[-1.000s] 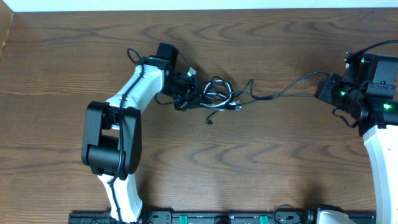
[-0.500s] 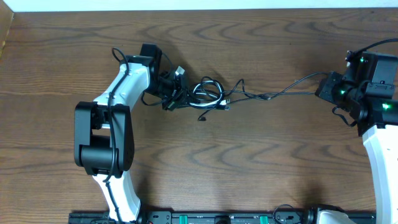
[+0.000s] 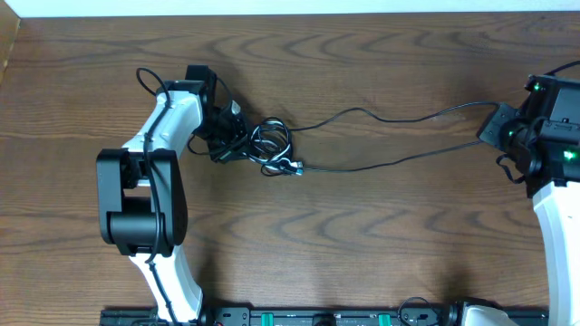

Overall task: Untangle cables
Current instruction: 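Pull the black cable right with the right gripper, left gripper moving left, then bring the right gripper back left along the stretched black cable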

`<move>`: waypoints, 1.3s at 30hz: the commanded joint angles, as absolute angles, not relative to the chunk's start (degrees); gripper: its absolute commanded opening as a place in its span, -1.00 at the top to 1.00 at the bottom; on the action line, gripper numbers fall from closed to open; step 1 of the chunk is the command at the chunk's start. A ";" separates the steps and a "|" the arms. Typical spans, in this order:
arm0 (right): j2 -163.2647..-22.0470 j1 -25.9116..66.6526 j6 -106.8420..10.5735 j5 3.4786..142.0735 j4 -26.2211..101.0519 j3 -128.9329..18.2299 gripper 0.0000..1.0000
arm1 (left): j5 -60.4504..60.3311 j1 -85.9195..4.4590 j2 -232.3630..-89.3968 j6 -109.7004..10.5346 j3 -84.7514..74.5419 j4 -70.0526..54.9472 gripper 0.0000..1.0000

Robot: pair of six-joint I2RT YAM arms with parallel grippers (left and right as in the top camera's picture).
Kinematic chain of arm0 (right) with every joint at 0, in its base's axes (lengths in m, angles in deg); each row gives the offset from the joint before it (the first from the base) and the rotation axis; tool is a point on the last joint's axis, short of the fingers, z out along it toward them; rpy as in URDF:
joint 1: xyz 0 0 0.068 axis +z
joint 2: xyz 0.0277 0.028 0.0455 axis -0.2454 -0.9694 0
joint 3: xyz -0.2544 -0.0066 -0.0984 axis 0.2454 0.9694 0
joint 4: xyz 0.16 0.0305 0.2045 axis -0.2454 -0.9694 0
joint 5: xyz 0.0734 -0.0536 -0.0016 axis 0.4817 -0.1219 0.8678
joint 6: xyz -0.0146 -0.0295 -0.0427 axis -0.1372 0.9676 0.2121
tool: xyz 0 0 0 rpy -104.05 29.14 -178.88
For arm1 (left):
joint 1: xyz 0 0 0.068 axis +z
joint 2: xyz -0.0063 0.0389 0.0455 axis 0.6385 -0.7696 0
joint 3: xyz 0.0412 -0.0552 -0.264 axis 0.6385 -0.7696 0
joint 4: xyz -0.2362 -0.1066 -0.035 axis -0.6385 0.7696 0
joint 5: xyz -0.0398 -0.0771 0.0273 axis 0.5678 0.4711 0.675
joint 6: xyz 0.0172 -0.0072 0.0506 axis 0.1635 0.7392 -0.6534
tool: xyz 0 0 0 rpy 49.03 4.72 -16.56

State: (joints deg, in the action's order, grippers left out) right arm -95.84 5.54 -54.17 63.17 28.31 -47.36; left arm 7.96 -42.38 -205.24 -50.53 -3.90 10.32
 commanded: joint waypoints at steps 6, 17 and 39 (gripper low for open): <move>-101.02 4.88 -54.56 47.65 28.20 -48.17 0.98 | -6.33 -42.25 -205.65 -50.71 -4.14 11.71 0.85; -102.13 -1.67 -54.63 39.43 35.87 -48.17 0.98 | -25.70 -41.48 -205.65 -40.13 -4.14 13.59 0.85; -103.18 -2.72 -50.06 71.34 35.61 -48.17 -0.99 | -22.53 -37.72 -205.65 -42.91 -4.14 13.27 0.09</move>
